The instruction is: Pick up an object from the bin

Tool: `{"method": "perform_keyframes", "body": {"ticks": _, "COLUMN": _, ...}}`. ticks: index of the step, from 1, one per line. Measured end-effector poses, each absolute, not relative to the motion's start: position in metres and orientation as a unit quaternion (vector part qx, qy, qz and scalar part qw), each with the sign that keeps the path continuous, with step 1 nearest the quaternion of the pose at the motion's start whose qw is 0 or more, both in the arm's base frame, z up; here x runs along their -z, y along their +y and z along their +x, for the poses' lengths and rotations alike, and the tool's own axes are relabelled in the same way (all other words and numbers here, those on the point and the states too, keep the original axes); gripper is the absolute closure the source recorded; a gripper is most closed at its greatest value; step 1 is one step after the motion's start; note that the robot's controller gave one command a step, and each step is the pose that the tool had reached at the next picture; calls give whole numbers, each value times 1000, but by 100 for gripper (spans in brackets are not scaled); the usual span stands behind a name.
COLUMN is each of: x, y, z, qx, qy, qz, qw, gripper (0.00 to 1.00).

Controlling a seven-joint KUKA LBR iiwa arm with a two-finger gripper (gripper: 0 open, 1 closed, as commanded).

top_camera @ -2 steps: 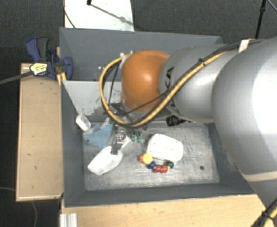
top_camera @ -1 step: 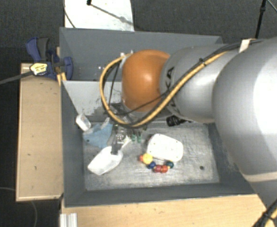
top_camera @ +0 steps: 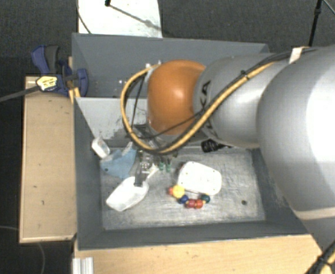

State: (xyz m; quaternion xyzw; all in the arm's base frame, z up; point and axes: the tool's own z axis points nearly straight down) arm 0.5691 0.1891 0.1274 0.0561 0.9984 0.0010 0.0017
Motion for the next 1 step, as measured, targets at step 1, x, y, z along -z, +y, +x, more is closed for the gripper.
{"method": "perform_keyframes", "body": {"ticks": 1, "x": -126, "y": 198, "z": 555, "qx": 0, "qy": 999, "qz": 36, "qw": 1, "gripper": 0}}
